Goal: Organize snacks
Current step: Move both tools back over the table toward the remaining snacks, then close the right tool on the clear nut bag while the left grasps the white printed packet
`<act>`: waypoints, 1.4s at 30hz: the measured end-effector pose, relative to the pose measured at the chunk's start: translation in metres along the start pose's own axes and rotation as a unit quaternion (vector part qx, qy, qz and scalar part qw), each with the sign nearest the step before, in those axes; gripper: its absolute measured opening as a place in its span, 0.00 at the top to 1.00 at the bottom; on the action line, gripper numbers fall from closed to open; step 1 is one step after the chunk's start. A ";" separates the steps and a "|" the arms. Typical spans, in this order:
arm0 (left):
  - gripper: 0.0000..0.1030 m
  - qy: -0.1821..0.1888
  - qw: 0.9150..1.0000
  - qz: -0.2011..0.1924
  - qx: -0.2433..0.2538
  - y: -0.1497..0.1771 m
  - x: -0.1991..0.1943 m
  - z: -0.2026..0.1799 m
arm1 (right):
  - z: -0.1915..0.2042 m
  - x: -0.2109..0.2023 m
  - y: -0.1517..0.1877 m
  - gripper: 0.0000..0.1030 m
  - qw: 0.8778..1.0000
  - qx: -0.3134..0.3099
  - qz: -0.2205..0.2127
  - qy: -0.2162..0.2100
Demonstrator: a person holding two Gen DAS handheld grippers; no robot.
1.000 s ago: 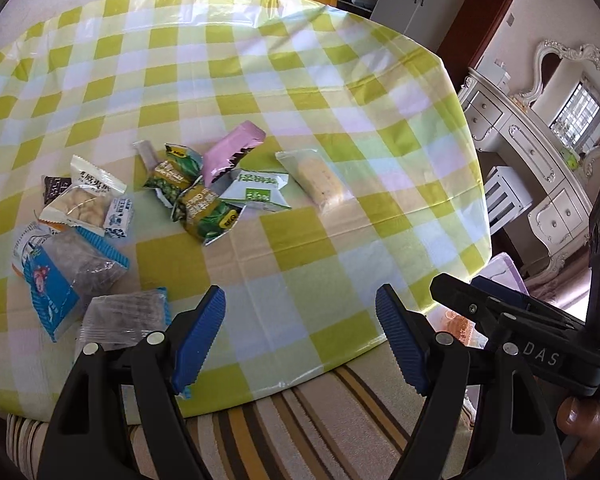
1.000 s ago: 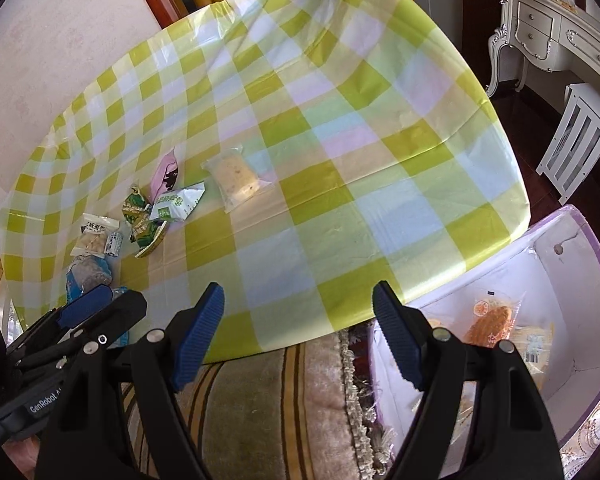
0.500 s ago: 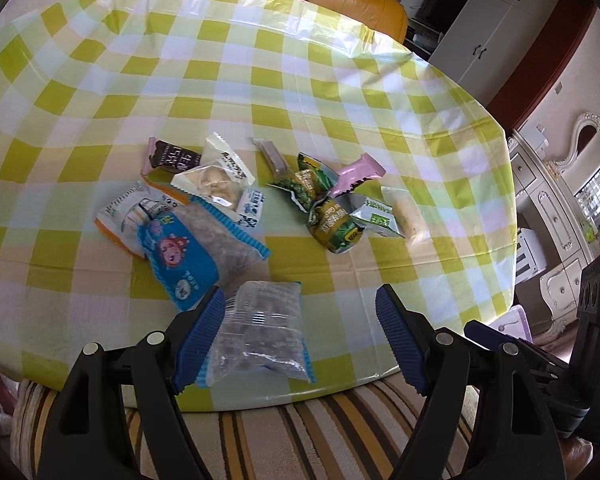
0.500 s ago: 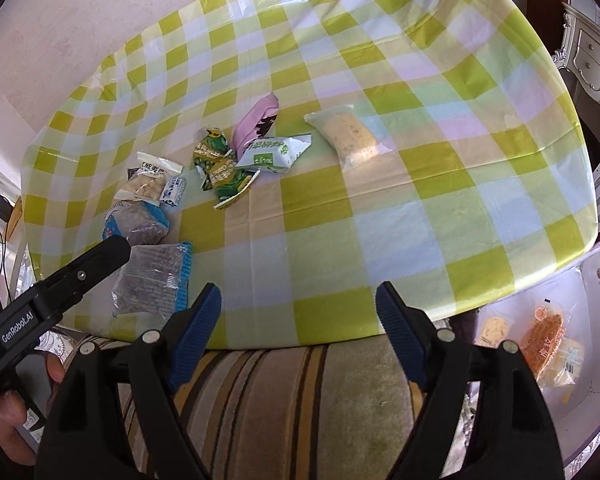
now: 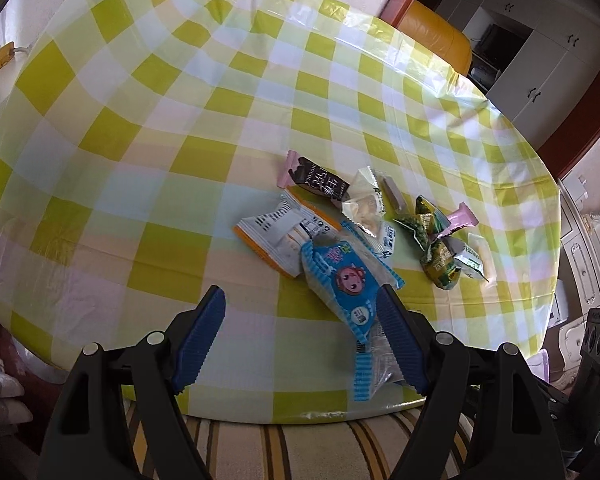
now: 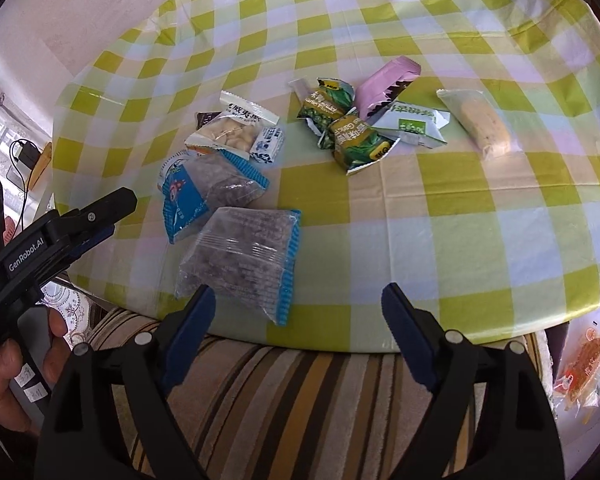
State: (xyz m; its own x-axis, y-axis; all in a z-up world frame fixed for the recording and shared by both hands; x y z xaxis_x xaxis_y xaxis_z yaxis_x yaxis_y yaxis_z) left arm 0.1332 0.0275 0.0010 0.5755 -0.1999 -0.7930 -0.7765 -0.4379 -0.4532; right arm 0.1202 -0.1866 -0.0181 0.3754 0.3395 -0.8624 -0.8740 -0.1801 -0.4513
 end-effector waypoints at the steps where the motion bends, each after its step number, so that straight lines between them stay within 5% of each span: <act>1: 0.27 -0.003 1.000 0.000 -0.002 -0.002 0.001 0.004 | 0.004 0.004 -0.001 0.14 1.000 -0.006 0.005 -0.002; 15: 0.27 -0.045 0.999 0.006 0.003 -0.020 0.019 0.031 | 0.037 0.033 -0.023 0.13 0.999 -0.019 0.020 -0.026; 27: 0.27 -0.048 0.997 0.032 0.060 -0.032 0.050 0.022 | 0.037 0.057 -0.031 0.13 0.999 -0.030 0.046 0.002; 42: 0.28 -0.020 0.985 0.048 0.165 -0.039 0.072 -0.004 | 0.018 0.042 -0.029 0.35 0.998 -0.043 0.036 0.025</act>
State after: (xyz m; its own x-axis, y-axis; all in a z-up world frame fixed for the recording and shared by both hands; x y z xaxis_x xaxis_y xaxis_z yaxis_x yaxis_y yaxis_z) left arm 0.2062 0.0268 -0.0373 0.4902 -0.1881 -0.8511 -0.8716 -0.1089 -0.4780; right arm 0.1556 -0.1504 -0.0369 0.3288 0.2772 -0.9028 -0.8704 -0.2820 -0.4036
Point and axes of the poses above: each gripper's, at about its wrist camera, not at the fingertips, and x roughly the way its jaws point, z to its left, y to its underside, the point moved 3 cm from there along x, roughly the way its jaws point, and after that the axes turned 9 degrees about -x, right-handed, at the moved point
